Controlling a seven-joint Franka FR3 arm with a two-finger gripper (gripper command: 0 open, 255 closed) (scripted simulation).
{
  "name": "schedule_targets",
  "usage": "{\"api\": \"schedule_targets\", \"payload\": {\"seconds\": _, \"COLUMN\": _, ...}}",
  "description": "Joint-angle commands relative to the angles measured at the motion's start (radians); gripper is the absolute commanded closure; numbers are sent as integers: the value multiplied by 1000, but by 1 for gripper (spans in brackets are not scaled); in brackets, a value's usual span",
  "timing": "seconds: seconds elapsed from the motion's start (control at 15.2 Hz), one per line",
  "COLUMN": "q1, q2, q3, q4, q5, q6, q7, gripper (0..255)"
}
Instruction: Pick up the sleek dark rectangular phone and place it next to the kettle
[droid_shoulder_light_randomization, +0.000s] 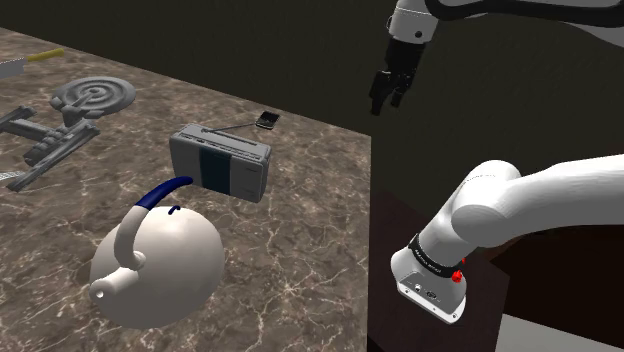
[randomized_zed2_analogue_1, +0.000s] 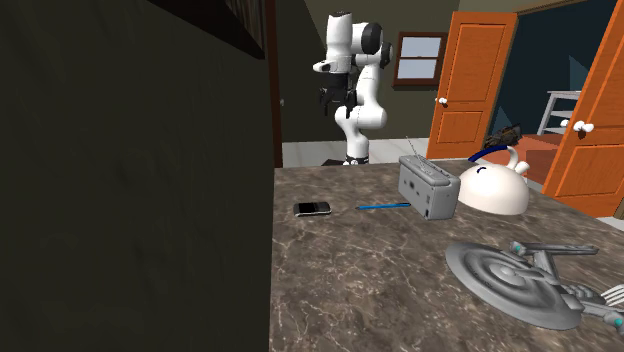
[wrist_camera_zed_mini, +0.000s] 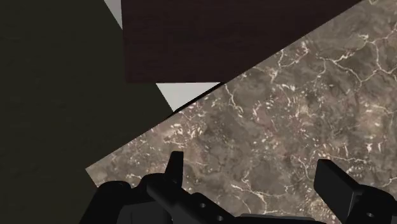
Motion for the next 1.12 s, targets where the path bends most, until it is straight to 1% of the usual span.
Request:
{"api": "schedule_targets", "payload": {"seconds": 0.0, "q1": 0, "q2": 0, "q3": 0, "q4": 0, "q5": 0, "q6": 0, "q7": 0, "gripper": 0}}
{"api": "schedule_targets", "payload": {"seconds": 0.26, "q1": -6, "q2": 126, "q3": 41, "q4": 19, "q5": 48, "q6": 117, "q7": 126, "gripper": 0}}
{"api": "schedule_targets", "payload": {"seconds": 0.53, "q1": -13, "q2": 265, "q3": 74, "q4": 63, "q5": 83, "q6": 225, "q7": 244, "gripper": 0}}
{"api": "schedule_targets", "payload": {"seconds": 1.06, "q1": -31, "q2": 562, "q3": 116, "q4": 219, "q5": 116, "q6": 396, "q7": 464, "gripper": 0}}
